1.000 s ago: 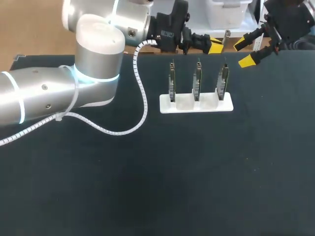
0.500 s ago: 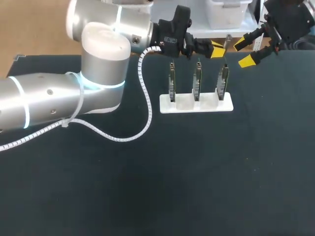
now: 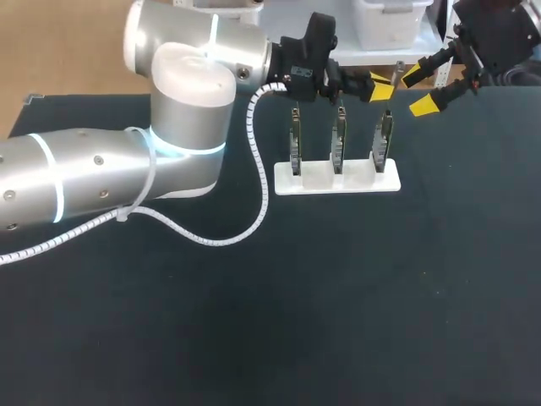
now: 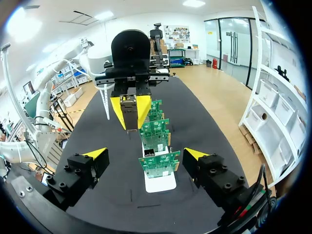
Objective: Pick up the optical module with the left hand, and insert it into the network port with the right hand.
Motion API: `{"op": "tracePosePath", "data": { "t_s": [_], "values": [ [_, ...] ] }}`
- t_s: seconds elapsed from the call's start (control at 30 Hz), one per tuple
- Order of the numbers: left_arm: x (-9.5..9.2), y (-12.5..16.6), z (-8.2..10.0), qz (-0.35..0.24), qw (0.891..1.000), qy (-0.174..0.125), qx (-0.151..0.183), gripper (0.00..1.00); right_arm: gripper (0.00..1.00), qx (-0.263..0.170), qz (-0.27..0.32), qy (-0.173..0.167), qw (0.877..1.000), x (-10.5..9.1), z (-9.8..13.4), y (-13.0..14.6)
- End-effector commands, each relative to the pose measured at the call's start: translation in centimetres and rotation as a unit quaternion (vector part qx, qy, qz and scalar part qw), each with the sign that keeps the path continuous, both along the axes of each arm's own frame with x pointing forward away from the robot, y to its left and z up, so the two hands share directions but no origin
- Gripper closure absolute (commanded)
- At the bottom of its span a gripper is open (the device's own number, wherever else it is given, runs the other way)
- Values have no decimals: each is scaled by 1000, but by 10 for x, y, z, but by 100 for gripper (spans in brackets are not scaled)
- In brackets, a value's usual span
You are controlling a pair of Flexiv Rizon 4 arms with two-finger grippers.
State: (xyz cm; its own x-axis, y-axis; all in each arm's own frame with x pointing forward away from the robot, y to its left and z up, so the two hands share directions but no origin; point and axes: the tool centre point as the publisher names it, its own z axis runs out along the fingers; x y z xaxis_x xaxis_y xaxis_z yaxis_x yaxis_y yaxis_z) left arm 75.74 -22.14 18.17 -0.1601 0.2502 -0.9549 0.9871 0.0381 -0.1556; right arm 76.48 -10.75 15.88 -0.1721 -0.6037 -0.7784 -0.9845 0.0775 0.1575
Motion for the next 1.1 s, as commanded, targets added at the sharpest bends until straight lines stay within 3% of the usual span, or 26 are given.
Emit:
{"op": "tracePosePath", "data": {
  "t_s": [0.03,0.23,1.1],
  "values": [
    [5,-3,-4,0,1000,0,-6,100,0,0,-1,-2,1000,-1,0,0],
    [7,-5,-7,-17,999,-13,-24,100,0,0,-1,-2,1000,-1,0,0],
    [15,-10,-12,-33,999,-41,-5,100,0,0,-1,-2,1000,-1,0,0]
  ]
}}
